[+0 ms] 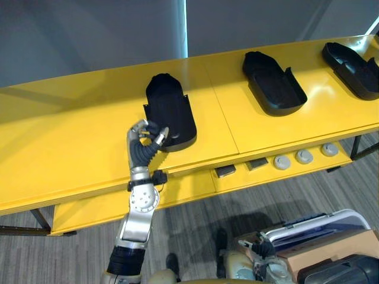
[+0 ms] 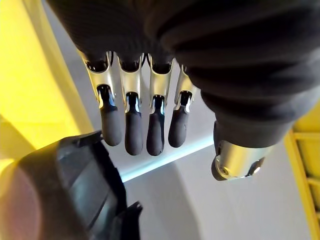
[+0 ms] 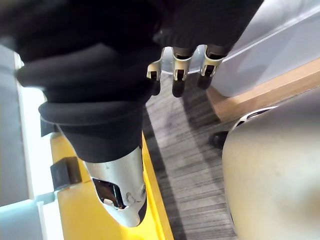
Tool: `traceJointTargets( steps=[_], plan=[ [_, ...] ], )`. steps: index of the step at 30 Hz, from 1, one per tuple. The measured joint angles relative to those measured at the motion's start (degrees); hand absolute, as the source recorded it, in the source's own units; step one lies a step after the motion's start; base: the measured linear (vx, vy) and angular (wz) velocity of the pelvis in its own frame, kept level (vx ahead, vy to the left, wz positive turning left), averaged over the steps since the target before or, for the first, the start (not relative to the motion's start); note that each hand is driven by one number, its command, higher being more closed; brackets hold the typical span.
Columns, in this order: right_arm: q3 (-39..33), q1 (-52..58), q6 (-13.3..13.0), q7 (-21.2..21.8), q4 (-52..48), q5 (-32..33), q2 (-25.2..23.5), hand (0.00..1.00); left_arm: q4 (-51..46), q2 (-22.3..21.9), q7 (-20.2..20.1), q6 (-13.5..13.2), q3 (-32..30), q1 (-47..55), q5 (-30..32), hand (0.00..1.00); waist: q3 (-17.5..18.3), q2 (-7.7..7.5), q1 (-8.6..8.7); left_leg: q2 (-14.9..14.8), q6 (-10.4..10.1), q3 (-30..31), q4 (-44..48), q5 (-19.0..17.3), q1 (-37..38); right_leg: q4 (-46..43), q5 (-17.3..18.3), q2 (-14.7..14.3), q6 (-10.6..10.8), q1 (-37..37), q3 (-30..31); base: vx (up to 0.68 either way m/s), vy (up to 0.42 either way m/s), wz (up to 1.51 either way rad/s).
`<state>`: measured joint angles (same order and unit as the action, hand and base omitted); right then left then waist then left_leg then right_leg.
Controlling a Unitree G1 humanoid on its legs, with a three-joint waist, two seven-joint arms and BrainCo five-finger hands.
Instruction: Walk over and take plastic housings, then place them on the shelf
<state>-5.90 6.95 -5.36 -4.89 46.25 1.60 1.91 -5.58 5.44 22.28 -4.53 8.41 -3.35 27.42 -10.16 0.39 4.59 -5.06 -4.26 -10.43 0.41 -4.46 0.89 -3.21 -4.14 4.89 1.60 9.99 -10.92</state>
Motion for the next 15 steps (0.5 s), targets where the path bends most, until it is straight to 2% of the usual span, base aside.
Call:
traceJointTargets(
  steps=[9,15],
  plan=[
    [1.9,0.0,0.0,-0.2,0.2,-0.2,0.7,0.00,4.7,2.6,-0.5,-0.3,3.3,-0.8,8.8,1.00,0.2,0.08,-0.01,0.1,0.0,-0.4,0.0,0.0,0.8,3.5,-1.9,-0.2,0.0,-1.9,0.0,0.01,0.004,-0.01],
    [2.5,-0.2,0.1,-0.4,0.2,-0.6,0.8,0.00,10.2,2.1,-0.7,1.1,5.9,-1.8,9.3,1.00,0.8,0.25,0.97,0.1,0.0,-1.0,0.5,0.0,-0.2,5.6,-3.7,-0.5,-0.2,-1.6,0.5,-0.06,-0.026,-0.07]
  ],
)
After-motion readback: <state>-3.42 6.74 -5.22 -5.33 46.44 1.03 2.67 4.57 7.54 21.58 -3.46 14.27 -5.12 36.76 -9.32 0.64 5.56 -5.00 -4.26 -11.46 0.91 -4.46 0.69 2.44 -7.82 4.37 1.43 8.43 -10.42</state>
